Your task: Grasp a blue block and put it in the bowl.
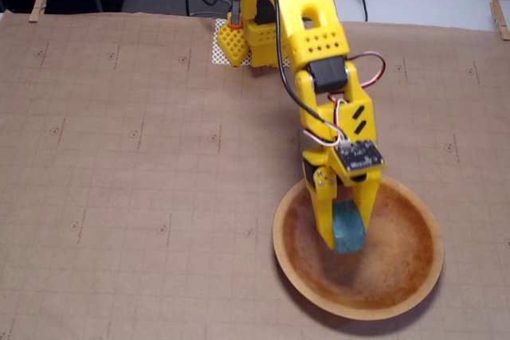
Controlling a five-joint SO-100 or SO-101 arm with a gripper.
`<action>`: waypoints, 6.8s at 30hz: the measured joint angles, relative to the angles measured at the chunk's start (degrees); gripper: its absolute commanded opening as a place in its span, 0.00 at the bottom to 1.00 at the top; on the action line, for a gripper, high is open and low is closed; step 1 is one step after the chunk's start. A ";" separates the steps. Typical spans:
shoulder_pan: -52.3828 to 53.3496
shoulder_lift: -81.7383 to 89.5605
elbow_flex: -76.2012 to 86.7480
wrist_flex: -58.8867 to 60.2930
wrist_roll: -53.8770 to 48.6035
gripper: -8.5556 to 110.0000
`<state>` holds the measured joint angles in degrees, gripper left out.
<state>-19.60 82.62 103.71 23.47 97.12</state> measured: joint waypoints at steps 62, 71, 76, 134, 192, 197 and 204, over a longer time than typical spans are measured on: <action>-3.69 -15.82 -11.87 0.88 0.09 0.54; -3.69 -3.69 -8.35 9.49 0.09 0.54; -3.69 6.94 -4.48 13.97 0.09 0.54; 16.26 97.29 29.36 57.39 0.09 0.04; 18.37 113.99 62.31 60.12 -8.09 0.04; 18.37 113.99 65.65 60.12 -8.26 0.04; 19.16 113.99 72.33 55.37 -8.26 0.04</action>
<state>-0.44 196.61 176.04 78.84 88.86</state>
